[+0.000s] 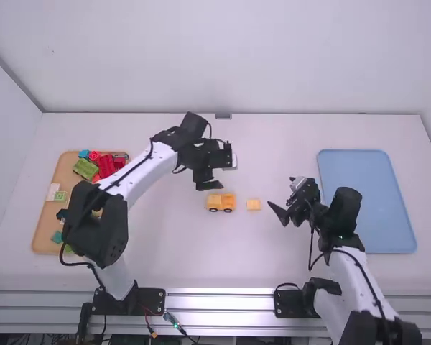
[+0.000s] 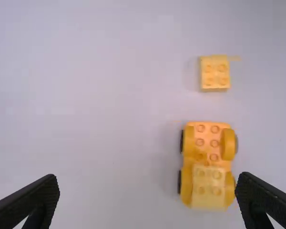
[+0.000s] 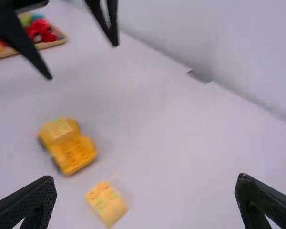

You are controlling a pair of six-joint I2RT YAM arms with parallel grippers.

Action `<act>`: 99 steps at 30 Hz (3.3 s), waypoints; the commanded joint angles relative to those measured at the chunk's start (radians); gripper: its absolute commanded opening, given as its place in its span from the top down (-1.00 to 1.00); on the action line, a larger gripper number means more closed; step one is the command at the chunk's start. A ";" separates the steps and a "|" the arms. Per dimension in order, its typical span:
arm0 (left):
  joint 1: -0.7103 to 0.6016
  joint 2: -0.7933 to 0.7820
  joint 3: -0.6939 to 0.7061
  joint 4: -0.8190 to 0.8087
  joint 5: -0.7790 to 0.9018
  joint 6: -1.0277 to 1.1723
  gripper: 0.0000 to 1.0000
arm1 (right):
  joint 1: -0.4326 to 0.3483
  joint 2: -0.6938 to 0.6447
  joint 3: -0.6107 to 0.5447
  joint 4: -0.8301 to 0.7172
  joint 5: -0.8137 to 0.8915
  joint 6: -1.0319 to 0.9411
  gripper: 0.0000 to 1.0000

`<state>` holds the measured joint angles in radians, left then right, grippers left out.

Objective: Assemble lego blocks to make yellow taxi

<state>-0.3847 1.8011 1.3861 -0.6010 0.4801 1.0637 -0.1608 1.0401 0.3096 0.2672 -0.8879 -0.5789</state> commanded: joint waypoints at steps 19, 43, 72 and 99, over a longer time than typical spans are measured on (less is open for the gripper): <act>0.288 -0.011 -0.548 0.601 0.707 0.128 -0.98 | 0.142 0.771 0.456 -0.438 -0.069 -0.749 -0.93; 0.286 -0.011 -0.647 0.738 0.734 0.025 -0.98 | 0.192 1.015 0.541 -0.409 -0.100 -0.866 0.35; 0.163 0.280 -0.555 0.948 0.488 -0.105 -0.98 | 0.283 0.927 0.693 -0.652 -0.263 -0.872 0.48; 0.153 0.314 -0.517 0.856 0.533 -0.020 0.09 | 0.462 0.937 0.623 -0.311 -0.024 -0.490 0.65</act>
<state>-0.2203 2.0945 0.8814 0.2581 0.9745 1.0370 0.3035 1.9911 0.9634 -0.0521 -0.9176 -1.0794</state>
